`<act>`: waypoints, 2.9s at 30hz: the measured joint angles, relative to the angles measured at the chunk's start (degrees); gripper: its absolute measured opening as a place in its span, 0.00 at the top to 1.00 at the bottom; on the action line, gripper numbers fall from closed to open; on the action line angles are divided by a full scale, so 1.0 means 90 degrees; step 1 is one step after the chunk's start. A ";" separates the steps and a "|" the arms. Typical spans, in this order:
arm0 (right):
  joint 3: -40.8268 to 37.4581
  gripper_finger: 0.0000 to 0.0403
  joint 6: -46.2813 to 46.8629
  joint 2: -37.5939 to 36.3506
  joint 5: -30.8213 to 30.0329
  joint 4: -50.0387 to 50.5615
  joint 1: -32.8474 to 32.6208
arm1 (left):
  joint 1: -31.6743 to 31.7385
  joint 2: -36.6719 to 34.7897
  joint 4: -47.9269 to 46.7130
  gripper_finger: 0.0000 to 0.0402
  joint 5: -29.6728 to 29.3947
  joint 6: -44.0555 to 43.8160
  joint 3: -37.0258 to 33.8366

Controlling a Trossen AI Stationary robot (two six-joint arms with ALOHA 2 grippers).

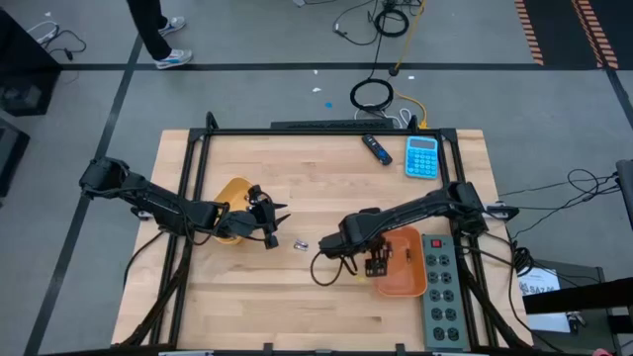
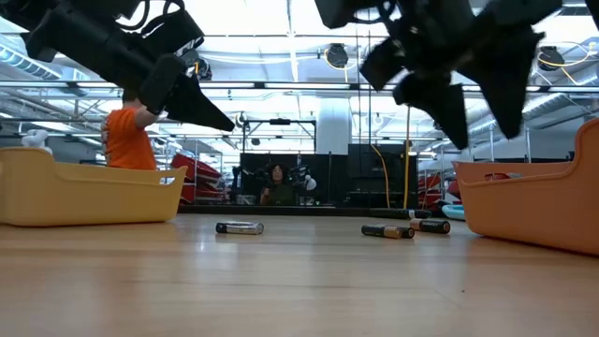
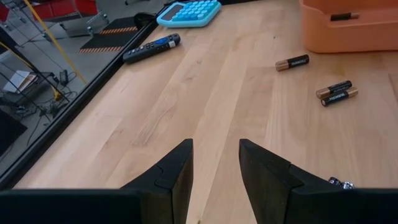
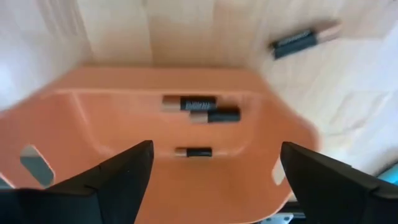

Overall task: Sort batteries
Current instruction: Put the black battery into the orange bin

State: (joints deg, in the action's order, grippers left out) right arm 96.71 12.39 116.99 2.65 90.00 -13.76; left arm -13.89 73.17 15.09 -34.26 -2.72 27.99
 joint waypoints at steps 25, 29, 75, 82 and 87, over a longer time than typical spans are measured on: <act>-0.0793 0.15 0.0837 0.0090 -0.0677 -0.1779 0.1738 | 0.0000 0.0000 -0.0010 0.66 0.0000 0.0002 0.0002; -0.1195 0.15 0.1366 0.0104 -0.0259 -0.1828 0.1952 | 0.0000 0.0000 -0.0017 0.66 0.0000 0.0002 0.0002; -0.1828 0.95 0.0233 -0.0957 0.0768 -0.3790 0.1174 | 0.0000 0.0000 -0.0045 0.66 0.0000 0.0002 0.0001; -0.1829 0.95 0.0634 -0.2062 0.1962 -0.3219 0.0456 | 0.0000 0.0000 -0.0054 0.66 0.0000 -0.0002 0.0000; -0.1829 0.95 0.1909 -0.2585 0.1956 -0.1884 -0.0065 | 0.0000 0.0000 -0.0061 0.66 0.0002 -0.0155 0.0000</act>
State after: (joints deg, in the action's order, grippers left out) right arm 80.25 29.56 93.73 20.25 73.04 -14.34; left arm -13.89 73.17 14.55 -34.24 -4.12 27.99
